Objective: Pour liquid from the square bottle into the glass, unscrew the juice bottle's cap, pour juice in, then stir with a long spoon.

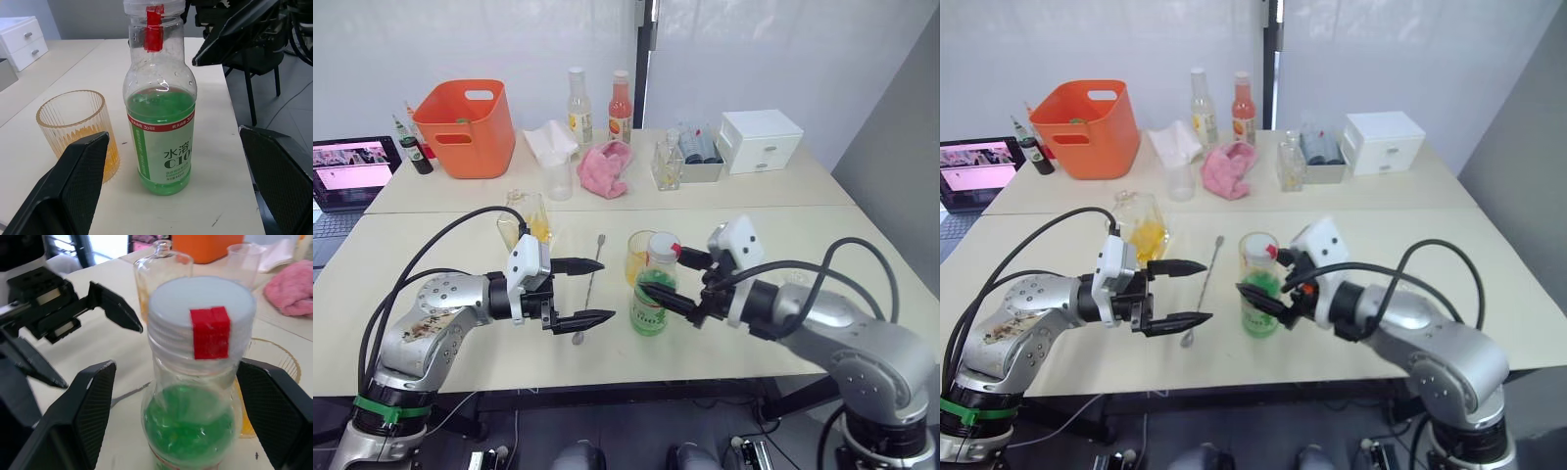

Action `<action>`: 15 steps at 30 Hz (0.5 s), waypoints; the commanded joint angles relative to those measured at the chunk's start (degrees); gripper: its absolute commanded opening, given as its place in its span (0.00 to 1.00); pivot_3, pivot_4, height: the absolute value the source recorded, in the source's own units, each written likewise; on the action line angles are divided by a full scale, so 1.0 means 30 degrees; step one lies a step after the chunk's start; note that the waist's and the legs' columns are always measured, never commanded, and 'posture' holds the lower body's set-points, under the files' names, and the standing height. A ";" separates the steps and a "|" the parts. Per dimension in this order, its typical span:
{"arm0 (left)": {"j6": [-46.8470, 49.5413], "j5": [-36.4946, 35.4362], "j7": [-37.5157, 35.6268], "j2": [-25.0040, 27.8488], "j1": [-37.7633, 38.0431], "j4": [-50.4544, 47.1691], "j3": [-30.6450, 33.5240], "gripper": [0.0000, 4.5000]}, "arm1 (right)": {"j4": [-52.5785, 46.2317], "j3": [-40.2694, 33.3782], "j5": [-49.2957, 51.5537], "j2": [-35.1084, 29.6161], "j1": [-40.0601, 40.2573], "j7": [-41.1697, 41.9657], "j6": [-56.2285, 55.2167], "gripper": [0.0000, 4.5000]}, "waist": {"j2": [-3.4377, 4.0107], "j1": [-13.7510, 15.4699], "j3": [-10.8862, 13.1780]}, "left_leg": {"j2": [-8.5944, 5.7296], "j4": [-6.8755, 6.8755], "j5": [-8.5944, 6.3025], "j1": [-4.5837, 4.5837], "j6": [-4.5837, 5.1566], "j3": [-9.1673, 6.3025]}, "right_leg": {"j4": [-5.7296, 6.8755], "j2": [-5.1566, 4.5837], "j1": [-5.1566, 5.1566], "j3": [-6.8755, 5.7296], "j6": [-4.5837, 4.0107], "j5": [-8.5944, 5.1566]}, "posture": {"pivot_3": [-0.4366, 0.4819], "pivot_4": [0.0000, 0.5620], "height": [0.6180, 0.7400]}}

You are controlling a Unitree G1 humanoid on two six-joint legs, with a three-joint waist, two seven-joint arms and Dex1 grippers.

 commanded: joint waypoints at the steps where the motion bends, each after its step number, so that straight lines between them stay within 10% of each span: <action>1: -0.0243 -0.0069 -0.0101 -0.0057 -0.0386 -0.0204 0.0044 1.00 | 0.2405 0.0375 -0.0708 -0.0668 -0.0658 0.3991 -0.3315 0.91 | 0.0000 -0.0010 0.0000 | 0.0001 -0.0001 0.0000 0.0002 0.0001 0.0000 | 0.0000 0.0001 -0.0001 0.0002 0.0000 0.0000 | 0.48 0.27 1.00; 5: -0.0174 -0.0090 -0.0080 -0.0061 -0.0361 -0.0349 -0.0019 1.00 | 0.5233 0.1373 -0.1535 -0.0792 -0.2198 0.6984 -0.5407 0.91 | 0.0000 -0.0071 0.0000 | 0.0002 0.0000 0.0001 0.0004 0.0001 0.0003 | 0.0004 0.0006 -0.0010 0.0009 0.0000 0.0000 | 0.48 0.27 1.00; 15: 0.0122 -0.0276 0.0310 0.0236 0.0195 -0.0995 0.0378 1.00 | 0.6923 0.2115 -0.2287 -0.0512 -0.3070 0.9286 -0.6837 0.34 | 0.0000 0.0040 0.0001 | 0.0015 0.0024 -0.0002 -0.0002 0.0006 0.0005 | 0.0026 0.0004 0.0014 0.0005 0.0006 0.0004 | 0.48 0.27 1.00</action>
